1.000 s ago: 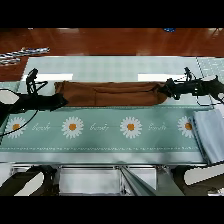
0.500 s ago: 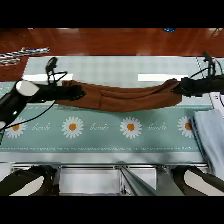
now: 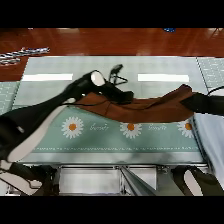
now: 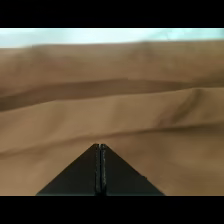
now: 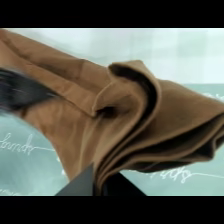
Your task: Fold the shirts.
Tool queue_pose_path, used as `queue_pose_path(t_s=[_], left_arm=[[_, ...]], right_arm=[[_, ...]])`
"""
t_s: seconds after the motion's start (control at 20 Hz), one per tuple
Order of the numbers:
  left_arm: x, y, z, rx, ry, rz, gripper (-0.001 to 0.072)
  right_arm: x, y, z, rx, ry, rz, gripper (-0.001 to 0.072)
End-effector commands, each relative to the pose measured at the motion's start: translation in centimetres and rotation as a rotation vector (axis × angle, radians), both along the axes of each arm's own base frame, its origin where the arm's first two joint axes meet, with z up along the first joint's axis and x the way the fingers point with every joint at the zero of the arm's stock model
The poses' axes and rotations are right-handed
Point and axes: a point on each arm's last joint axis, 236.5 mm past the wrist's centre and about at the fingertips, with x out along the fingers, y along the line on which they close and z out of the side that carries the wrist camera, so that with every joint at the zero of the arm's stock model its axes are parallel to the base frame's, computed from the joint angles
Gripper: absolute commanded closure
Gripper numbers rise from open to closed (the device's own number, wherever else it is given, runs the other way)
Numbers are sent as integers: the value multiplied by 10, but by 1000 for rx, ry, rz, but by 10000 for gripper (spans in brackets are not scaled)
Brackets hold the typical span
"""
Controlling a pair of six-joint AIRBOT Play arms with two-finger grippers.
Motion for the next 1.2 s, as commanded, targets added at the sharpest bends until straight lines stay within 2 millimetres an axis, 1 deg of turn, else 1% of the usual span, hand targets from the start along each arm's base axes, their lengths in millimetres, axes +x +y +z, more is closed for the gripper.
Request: queue_pose_path(t_s=[0.0, 0.05, 0.1, 0.15, 0.2, 0.25, 0.3, 0.35, 0.4, 0.5, 0.6, 0.65, 0.7, 0.75, 0.8, 0.85, 0.9, 0.95, 1.05, 1.15], left_arm=[[-65, -58, -35, 46, 107, -169, 696], [-80, -66, -42, 53, 128, -200, 696], [-90, -73, -45, 50, 142, -221, 696], [-97, -79, -45, 46, 150, -238, 696], [-96, -81, -42, 40, 142, -243, 696], [-88, -80, -37, 31, 135, -232, 696], [-73, -74, -29, 20, 126, -209, 696], [-54, -64, -19, 7, 116, -175, 696], [-31, -48, -6, -3, 102, -137, 695], [13, 1, 21, 28, 46, -79, 695], [48, 68, 50, 115, -51, -16, 694], [62, 107, 64, 163, -106, 35, 695], [70, 145, 79, 199, -151, 93, 695], [73, 180, 91, 226, -185, 154, 695], [71, 213, 101, 241, -214, 219, 695], [65, 247, 110, 252, -241, 292, 695], [55, 276, 117, 249, -266, 366, 695], [43, 299, 120, 247, -286, 429, 695], [12, 333, 118, 248, -313, 528, 694], [-19, 350, 108, 251, -314, 579, 694]], right_arm=[[-16, 6, 7, 5, -11, 3, 689], [-16, 8, 8, 13, -9, 8, 689], [-17, 11, 9, 18, -12, 19, 689], [-17, 15, 9, 17, -14, 33, 689], [-18, 20, 10, 20, -17, 47, 689], [-17, 26, 11, 25, -19, 55, 689], [-16, 31, 12, 32, -26, 62, 689], [-14, 36, 14, 38, -36, 64, 689], [-12, 41, 17, 49, -49, 63, 689], [-6, 52, 20, 70, -64, 65, 689], [2, 67, 16, 98, -53, 84, 689], [7, 79, 12, 121, -42, 104, 689], [15, 93, 8, 149, -32, 124, 689], [23, 109, 3, 176, -20, 142, 689], [33, 124, -3, 188, -8, 162, 689], [43, 139, -9, 189, 6, 185, 689], [55, 157, -16, 187, 18, 211, 689], [67, 177, -23, 188, 35, 238, 689], [89, 215, -33, 215, 75, 286, 689], [106, 256, -47, 244, 119, 335, 689]])
